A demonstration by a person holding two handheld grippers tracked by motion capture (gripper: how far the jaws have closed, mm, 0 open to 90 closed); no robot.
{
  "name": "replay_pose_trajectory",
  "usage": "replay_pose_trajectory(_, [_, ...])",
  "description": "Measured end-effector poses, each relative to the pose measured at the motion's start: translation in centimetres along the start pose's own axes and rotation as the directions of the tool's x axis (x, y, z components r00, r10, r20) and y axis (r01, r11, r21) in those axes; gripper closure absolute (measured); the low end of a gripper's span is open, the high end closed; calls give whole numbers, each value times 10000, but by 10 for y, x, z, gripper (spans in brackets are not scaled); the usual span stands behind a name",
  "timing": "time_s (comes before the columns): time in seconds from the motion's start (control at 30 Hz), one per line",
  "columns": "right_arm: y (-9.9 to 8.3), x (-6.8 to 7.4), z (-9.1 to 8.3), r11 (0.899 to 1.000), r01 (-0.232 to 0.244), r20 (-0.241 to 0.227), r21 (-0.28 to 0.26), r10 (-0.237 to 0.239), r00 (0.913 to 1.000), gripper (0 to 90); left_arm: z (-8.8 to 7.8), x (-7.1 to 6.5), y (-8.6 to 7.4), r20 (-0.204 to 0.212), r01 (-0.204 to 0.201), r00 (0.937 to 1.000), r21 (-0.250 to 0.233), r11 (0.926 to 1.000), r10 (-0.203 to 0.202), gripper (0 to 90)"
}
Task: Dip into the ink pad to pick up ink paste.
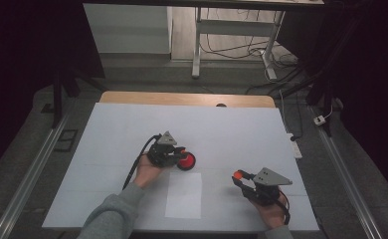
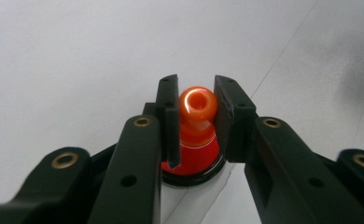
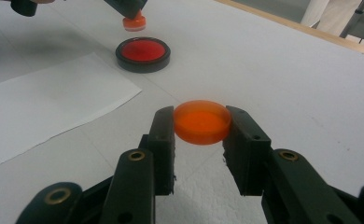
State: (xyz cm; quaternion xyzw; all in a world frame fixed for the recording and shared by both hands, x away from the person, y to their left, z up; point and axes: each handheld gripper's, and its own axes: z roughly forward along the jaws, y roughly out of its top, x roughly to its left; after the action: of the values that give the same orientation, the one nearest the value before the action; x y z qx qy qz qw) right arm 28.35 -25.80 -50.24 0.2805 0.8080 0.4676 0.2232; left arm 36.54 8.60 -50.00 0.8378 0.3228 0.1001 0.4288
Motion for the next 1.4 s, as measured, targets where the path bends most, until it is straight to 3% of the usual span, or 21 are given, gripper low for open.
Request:
replay_pose_trajectory(0.8, [-1, 0, -1, 10000, 2, 2, 26, -2, 10000, 643, 16, 1, -3, -176, -301, 9994, 549, 9980, 312, 726])
replay_pose_trajectory(1.4, [-1, 0, -1, 10000, -29, 17, -58, 29, 10000, 643, 21, -2, -8, -153, -390, 9991, 609, 9974, 400, 726])
